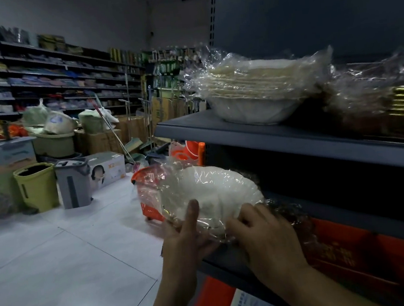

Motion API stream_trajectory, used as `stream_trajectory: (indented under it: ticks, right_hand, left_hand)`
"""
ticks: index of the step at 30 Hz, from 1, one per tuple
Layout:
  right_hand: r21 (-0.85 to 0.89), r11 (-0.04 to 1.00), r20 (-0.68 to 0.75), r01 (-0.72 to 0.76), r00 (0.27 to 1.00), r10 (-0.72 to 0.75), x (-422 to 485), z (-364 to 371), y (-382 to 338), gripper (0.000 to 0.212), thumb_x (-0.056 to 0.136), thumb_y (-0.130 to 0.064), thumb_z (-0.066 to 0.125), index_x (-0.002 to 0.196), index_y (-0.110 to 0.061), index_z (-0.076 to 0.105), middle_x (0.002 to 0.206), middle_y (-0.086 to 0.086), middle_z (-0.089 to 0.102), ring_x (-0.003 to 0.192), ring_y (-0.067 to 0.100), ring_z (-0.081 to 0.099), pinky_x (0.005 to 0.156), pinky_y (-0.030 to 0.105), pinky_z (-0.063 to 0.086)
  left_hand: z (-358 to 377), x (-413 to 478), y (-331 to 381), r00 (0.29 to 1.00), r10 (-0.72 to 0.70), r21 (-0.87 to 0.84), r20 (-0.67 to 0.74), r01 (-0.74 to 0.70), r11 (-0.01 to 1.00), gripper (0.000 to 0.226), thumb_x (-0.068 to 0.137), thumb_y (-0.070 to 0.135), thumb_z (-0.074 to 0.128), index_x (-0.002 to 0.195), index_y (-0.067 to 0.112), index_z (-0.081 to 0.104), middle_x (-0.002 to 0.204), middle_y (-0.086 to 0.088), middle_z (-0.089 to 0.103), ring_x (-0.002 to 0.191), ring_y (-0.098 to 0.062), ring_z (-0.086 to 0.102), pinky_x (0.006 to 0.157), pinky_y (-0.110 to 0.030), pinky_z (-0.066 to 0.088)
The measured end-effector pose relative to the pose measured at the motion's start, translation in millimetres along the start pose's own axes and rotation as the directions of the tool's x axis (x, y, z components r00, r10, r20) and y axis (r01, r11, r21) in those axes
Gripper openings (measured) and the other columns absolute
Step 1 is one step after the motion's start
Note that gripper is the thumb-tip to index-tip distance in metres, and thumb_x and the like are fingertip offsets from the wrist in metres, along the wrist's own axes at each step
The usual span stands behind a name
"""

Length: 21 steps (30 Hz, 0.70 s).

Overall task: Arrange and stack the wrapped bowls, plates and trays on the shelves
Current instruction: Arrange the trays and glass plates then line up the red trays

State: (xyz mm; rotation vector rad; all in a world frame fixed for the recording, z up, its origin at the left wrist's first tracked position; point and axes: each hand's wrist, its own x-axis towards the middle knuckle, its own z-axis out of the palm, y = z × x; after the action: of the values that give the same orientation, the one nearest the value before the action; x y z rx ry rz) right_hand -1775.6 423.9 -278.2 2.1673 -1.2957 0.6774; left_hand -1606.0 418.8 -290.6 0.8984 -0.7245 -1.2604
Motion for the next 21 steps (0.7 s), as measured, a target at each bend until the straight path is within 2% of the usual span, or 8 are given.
stream_trajectory:
  ticks: [2, 4, 6, 10, 13, 16, 19, 21]
  right_hand:
    - [0.045, 0.999, -0.003, 0.009, 1.0, -0.009, -12, -10, -4, 0.058, 0.059, -0.01, 0.087, 0.1, -0.032, 0.053, 0.09, -0.003, 0.054, 0.079, 0.027, 0.058, 0.052, 0.035, 0.042]
    - [0.083, 0.996, -0.005, 0.027, 1.0, -0.027, -23, -22, -5, 0.052, 0.066, -0.015, 0.09, 0.102, -0.032, 0.057, 0.089, -0.005, 0.054, 0.077, 0.024, 0.058, 0.054, 0.031, 0.038]
    - [0.139, 0.99, -0.013, 0.027, 1.0, -0.026, -32, -35, -6, 0.04, 0.076, -0.027, 0.084, 0.108, -0.035, 0.062, 0.094, -0.006, 0.058, 0.079, 0.021, 0.061, 0.056, 0.03, 0.042]
    - [0.293, 0.942, 0.022, -0.165, 0.986, 0.166, -47, -61, -7, 0.049, 0.076, -0.036, 0.086, 0.121, -0.038, 0.065, 0.124, -0.007, 0.05, 0.088, 0.012, 0.065, 0.062, 0.03, 0.059]
    - [0.526, 0.821, 0.035, -0.222, 0.97, 0.24, -60, -80, -5, 0.068, 0.075, -0.037, 0.09, 0.135, -0.045, 0.06, 0.128, -0.017, 0.039, 0.104, -0.003, 0.057, 0.086, 0.014, 0.054]
    - [0.654, 0.716, 0.078, -0.243, 0.964, 0.255, -67, -99, -10, 0.077, 0.072, -0.039, 0.092, 0.136, -0.056, 0.053, 0.127, -0.023, 0.037, 0.114, -0.014, 0.046, 0.09, -0.003, 0.04]
    - [0.761, 0.603, 0.099, -0.241, 0.961, 0.259, -68, -117, -21, 0.073, 0.071, -0.025, 0.092, 0.13, -0.057, 0.062, 0.128, -0.024, 0.051, 0.114, -0.012, 0.054, 0.09, 0.001, 0.043]
    - [0.767, 0.625, -0.003, -0.146, 0.973, 0.231, -67, -129, -26, 0.069, 0.072, -0.014, 0.092, 0.126, -0.05, 0.069, 0.122, -0.022, 0.06, 0.11, -0.005, 0.062, 0.087, 0.006, 0.048]
  left_hand:
    - [-1, -13, -4, 0.998, 0.049, 0.026, -0.051, -0.047, 0.999, 0.055, 0.082, 0.038, 0.085, 0.124, 0.018, 0.056, 0.108, -0.022, 0.077, 0.091, -0.042, 0.08, 0.081, -0.057, 0.065]
    - [-5, -24, -3, 0.993, 0.082, 0.056, -0.082, -0.078, 0.995, 0.039, 0.09, 0.024, 0.082, 0.121, 0.021, 0.059, 0.107, -0.024, 0.076, 0.091, -0.045, 0.078, 0.081, -0.063, 0.064]
    - [-9, -36, 0, 0.992, 0.092, 0.088, -0.088, -0.084, 0.993, 0.036, 0.088, 0.022, 0.078, 0.12, 0.023, 0.061, 0.104, -0.027, 0.075, 0.091, -0.049, 0.077, 0.081, -0.069, 0.062]
    - [-14, -69, 3, 0.976, 0.191, 0.221, -0.106, -0.164, 0.961, 0.038, 0.09, 0.01, 0.073, 0.126, 0.018, 0.062, 0.103, -0.019, 0.07, 0.083, -0.028, 0.079, 0.073, -0.047, 0.067]
    - [-18, -105, 8, 0.952, 0.242, 0.169, -0.186, -0.212, 0.963, 0.047, 0.083, 0.024, 0.074, 0.126, 0.025, 0.056, 0.108, -0.02, 0.069, 0.087, -0.036, 0.079, 0.08, -0.057, 0.066]
    - [-23, -136, 20, 0.922, 0.325, 0.154, -0.209, -0.297, 0.942, 0.058, 0.09, 0.019, 0.075, 0.14, 0.033, 0.048, 0.118, -0.013, 0.069, 0.1, -0.035, 0.076, 0.08, -0.052, 0.067]
    - [-27, -157, 38, 0.902, 0.387, 0.114, -0.191, -0.371, 0.922, 0.072, 0.083, 0.02, 0.075, 0.143, 0.046, 0.044, 0.126, -0.007, 0.07, 0.108, -0.037, 0.074, 0.084, -0.06, 0.064]
    - [-31, -167, 53, 0.885, 0.435, 0.143, -0.165, -0.415, 0.899, 0.079, 0.071, 0.034, 0.074, 0.139, 0.057, 0.042, 0.124, -0.002, 0.071, 0.109, -0.035, 0.074, 0.091, -0.064, 0.061]
